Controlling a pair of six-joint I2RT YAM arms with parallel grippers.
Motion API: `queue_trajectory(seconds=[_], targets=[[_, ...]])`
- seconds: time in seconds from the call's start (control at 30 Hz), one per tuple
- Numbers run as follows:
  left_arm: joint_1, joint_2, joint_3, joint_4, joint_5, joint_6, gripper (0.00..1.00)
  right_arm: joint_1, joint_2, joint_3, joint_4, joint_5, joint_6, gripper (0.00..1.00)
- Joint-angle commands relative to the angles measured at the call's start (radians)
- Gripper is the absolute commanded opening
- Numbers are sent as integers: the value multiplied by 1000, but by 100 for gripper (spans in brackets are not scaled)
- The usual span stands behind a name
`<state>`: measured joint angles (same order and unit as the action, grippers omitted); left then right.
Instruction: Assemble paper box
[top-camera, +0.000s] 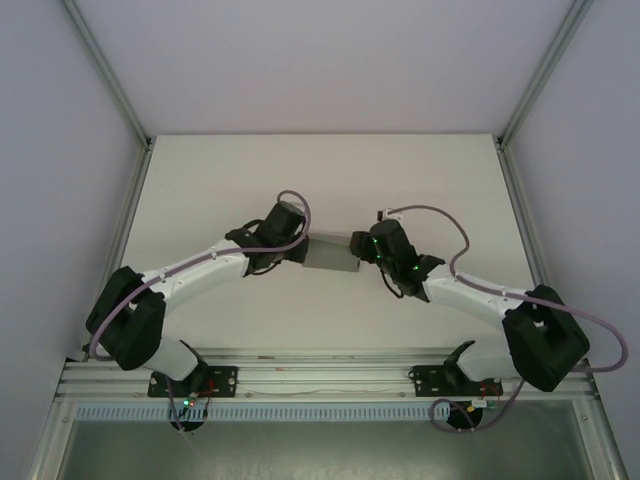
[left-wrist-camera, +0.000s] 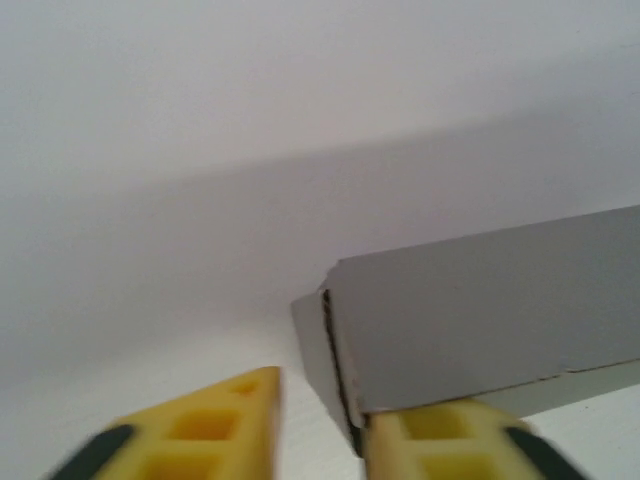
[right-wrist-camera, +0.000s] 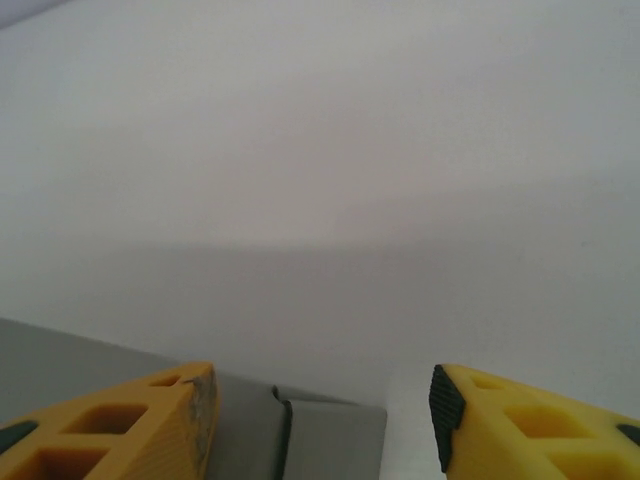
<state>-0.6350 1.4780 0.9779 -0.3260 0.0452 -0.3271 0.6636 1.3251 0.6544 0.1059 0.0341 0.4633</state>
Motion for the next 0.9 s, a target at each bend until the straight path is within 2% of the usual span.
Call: queue_trajectory(seconds=[0.0,0.27,0.3,0.43,0.5,0.6,0.7,0.8,0.87], targets=[[-14,-69,20,-108,24,21,42,1,47,-71,3,-36,48,56],[0,-176,45,-154,-14,-52,97,2,70,-149,104,-33,-6,55],[10,-170,41,-130,-6,-66,100,1,67,-152,106,-34,-19,55],[73,-103,35,-50,101,-95,100,1,60,-168,122,-33,-49,55],[109,-60,14,21,165,-97,96,1,54,-174,127,-30,-60,55],[169,2,-16,81,309,-103,79,1,59,-176,122,-21,-63,54],[177,32,-70,121,376,-87,61,1,69,-194,142,-2,-46,52],[178,37,-180,222,443,-115,53,1,95,-220,190,-3,-39,49],[178,38,-250,288,465,-122,40,1,118,-243,238,-18,-48,46]])
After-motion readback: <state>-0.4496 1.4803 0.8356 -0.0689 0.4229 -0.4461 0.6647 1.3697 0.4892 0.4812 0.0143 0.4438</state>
